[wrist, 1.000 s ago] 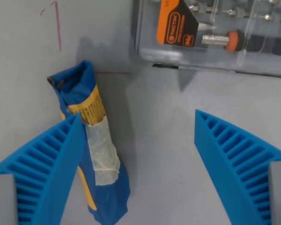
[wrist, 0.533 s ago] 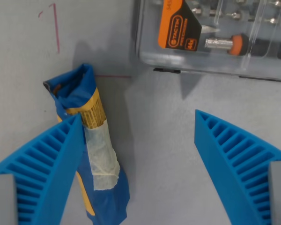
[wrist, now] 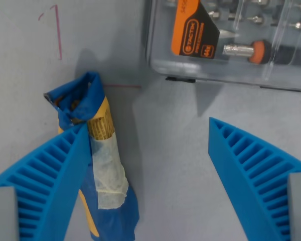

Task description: Pick up the blue bag

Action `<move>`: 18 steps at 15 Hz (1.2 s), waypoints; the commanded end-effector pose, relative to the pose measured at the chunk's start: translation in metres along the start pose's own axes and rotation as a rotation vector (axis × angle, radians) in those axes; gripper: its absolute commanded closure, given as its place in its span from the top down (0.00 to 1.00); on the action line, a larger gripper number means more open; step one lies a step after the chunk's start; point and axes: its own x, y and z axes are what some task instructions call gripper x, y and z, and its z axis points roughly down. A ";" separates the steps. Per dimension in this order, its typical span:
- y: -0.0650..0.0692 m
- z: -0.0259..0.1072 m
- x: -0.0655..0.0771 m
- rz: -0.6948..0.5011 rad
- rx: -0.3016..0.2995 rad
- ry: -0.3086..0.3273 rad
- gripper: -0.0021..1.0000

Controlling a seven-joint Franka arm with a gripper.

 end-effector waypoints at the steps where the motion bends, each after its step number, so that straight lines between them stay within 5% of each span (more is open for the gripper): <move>1: -0.001 0.017 0.000 -0.014 -0.002 0.079 1.00; 12: -0.001 0.035 0.003 -0.014 -0.002 0.079 1.00; 13: -0.001 0.037 0.003 -0.014 -0.002 0.079 0.00; 18: -0.001 0.037 0.003 -0.014 -0.002 0.079 0.00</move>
